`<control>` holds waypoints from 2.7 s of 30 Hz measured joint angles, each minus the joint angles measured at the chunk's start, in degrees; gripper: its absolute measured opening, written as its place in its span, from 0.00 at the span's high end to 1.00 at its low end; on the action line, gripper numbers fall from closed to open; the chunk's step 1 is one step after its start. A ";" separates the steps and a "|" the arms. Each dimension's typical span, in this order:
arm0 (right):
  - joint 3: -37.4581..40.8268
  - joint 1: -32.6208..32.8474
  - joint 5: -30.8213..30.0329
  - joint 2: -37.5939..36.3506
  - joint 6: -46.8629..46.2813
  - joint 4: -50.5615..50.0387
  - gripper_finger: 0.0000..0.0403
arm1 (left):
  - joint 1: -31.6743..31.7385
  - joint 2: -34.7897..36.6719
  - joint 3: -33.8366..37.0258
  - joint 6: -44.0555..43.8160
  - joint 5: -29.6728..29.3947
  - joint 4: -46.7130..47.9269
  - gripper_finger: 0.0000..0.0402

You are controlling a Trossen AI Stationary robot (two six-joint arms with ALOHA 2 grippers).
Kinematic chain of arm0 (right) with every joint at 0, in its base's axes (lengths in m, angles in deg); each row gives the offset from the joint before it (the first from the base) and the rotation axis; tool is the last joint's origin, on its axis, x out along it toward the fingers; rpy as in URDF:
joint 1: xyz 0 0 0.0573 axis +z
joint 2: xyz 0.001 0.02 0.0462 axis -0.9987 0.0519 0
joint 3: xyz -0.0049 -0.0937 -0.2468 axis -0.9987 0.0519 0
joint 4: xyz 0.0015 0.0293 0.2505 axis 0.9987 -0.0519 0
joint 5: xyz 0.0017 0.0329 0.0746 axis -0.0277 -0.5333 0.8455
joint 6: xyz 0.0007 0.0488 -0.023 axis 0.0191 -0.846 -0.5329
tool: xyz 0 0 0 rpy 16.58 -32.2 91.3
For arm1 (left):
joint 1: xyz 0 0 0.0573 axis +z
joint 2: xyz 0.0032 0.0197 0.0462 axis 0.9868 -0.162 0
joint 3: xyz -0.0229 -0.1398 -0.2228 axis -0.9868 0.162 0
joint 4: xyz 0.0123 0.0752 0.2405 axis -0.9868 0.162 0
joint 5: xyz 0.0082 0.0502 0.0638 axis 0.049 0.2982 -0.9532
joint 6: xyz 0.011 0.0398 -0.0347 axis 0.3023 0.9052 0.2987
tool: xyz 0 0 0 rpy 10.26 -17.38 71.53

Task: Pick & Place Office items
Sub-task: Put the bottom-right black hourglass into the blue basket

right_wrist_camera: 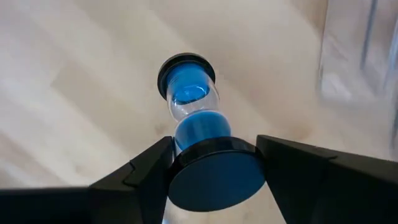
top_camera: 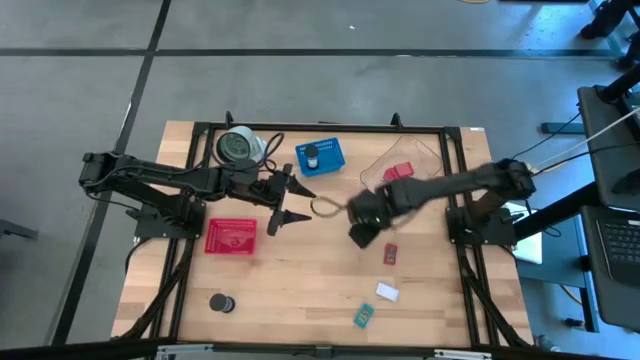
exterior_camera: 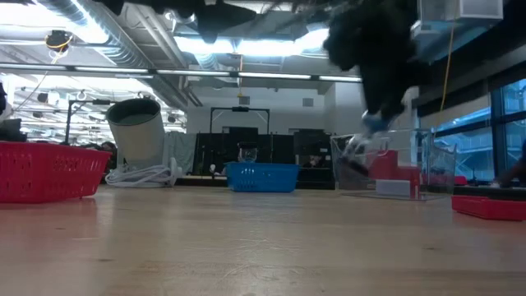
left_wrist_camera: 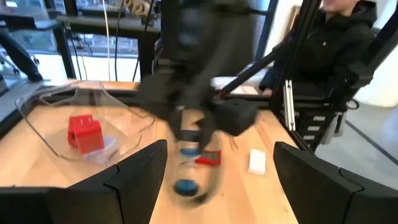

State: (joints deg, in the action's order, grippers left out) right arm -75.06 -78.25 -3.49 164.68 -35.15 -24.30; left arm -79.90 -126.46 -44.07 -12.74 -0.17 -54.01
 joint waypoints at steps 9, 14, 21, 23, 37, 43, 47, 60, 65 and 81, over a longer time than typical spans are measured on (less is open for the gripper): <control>-4.32 -11.56 3.73 7.65 14.53 -3.16 0.46 | 0.13 0.04 0.00 0.97 0.02 2.25 0.27; -15.42 -12.06 0.40 11.92 19.77 -8.48 0.46 | 0.13 0.04 0.01 2.49 -0.02 2.51 0.27; -26.62 -12.79 -4.32 21.07 24.92 -15.49 0.46 | 0.13 0.04 0.00 2.49 -0.03 3.01 0.27; -28.25 -13.19 -4.46 23.75 26.45 -16.23 0.46 | 0.13 0.04 0.00 2.07 -0.04 3.31 0.27; -30.86 -15.05 -5.91 28.02 30.94 -17.06 0.44 | 0.13 0.07 0.01 1.53 -0.06 5.98 0.27; -30.71 -15.05 -5.90 28.36 31.98 -14.81 0.34 | 0.13 0.07 0.00 1.53 -0.07 5.97 0.27; -30.71 -15.05 -5.88 28.31 32.03 -14.48 0.30 | 0.13 0.07 0.00 1.52 -0.07 5.96 0.27; -40.28 -12.48 -9.18 21.87 33.62 -23.95 0.30 | 0.11 3.52 0.04 1.59 -0.39 8.19 0.27; -41.72 -8.87 -14.70 13.72 30.02 -28.27 0.30 | 0.04 2.36 0.04 6.05 -8.02 9.88 0.27; -41.11 7.31 -32.66 -5.42 12.79 -28.43 0.30 | 0.38 -22.30 0.07 18.45 -13.15 -20.14 0.27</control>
State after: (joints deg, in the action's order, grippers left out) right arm -116.17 -70.94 -36.15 159.26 -22.35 -52.73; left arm -79.52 -148.76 -44.00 5.71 -13.31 -74.15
